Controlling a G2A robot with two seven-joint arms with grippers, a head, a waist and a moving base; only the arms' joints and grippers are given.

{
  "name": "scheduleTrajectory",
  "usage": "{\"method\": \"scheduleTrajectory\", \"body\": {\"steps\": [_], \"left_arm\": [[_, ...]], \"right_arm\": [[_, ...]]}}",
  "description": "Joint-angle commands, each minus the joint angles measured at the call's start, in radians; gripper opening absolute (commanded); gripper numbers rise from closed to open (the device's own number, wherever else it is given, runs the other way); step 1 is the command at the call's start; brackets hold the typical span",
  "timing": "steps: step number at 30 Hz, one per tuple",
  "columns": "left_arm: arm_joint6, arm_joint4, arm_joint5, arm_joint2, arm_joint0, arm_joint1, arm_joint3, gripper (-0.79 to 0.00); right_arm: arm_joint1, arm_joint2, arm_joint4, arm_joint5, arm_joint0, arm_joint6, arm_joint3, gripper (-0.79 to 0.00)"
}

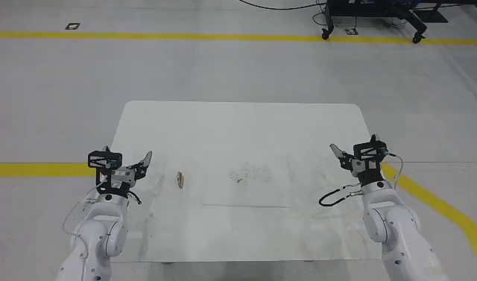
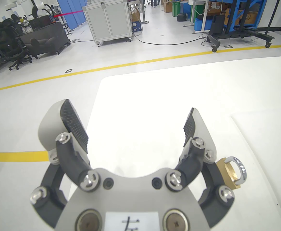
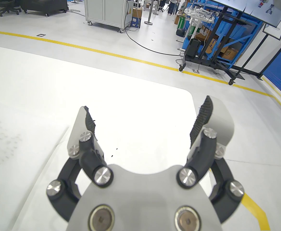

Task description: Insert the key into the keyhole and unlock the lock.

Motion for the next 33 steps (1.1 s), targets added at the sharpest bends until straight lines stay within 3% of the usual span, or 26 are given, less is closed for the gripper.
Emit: {"method": "scheduleTrajectory", "body": {"steps": [1,7,17,29,33], "left_arm": [[0.000,0.000,0.000,0.000,0.000,0.000,0.000,0.000],[0.000,0.000,0.000,0.000,0.000,0.000,0.000,0.000],[0.000,0.000,0.000,0.000,0.000,0.000,0.000,0.000],[0.000,0.000,0.000,0.000,0.000,0.000,0.000,0.000],[0.000,0.000,0.000,0.000,0.000,0.000,0.000,0.000]], "right_arm": [[0.000,0.000,0.000,0.000,0.000,0.000,0.000,0.000],[0.000,-0.006,-0.001,-0.010,0.002,-0.001,-0.005,0.000],[-0.016,-0.263,0.086,-0.386,0.175,0.052,0.088,0.000],[-0.016,-0.263,0.086,-0.386,0.175,0.052,0.088,0.000],[-0.015,-0.273,0.157,-0.487,0.183,0.039,0.132,0.000]]}}
